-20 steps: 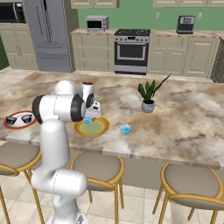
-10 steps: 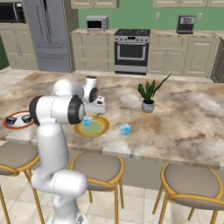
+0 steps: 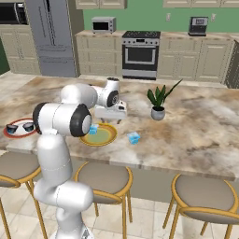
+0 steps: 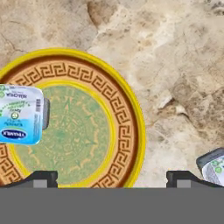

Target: Place two yogurt containers on each plate.

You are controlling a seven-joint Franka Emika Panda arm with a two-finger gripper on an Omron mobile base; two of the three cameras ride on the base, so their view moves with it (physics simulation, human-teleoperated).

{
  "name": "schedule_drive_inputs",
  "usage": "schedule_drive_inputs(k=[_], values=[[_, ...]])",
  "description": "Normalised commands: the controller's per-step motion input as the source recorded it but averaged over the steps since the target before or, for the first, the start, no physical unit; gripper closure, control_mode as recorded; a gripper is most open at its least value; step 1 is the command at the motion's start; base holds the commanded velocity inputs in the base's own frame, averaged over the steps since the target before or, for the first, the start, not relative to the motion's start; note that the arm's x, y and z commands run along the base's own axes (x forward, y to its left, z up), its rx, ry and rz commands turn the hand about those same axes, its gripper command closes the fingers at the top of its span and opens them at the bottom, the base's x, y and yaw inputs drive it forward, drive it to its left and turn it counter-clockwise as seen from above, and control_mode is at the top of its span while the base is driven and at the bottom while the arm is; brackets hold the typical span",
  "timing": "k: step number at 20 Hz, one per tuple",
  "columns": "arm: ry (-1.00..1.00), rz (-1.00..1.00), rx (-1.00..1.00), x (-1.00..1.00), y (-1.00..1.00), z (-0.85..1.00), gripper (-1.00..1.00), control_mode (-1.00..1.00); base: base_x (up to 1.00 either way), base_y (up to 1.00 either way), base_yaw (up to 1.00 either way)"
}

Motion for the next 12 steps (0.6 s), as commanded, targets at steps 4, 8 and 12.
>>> schedule_drive_inputs(k=[4,8,12], values=[[0.16,0.00,0.00,0.00,-0.85,0.00,-1.00,-1.00,0.00,0.00,0.00],[0.14,0.00,0.00,0.00,-0.86,-0.01,-1.00,-1.00,0.00,0.00,0.00],[0.10,0.00,0.00,0.04,-0.54,-0.09,-1.00,-1.00,0.00,0.00,0.00]])
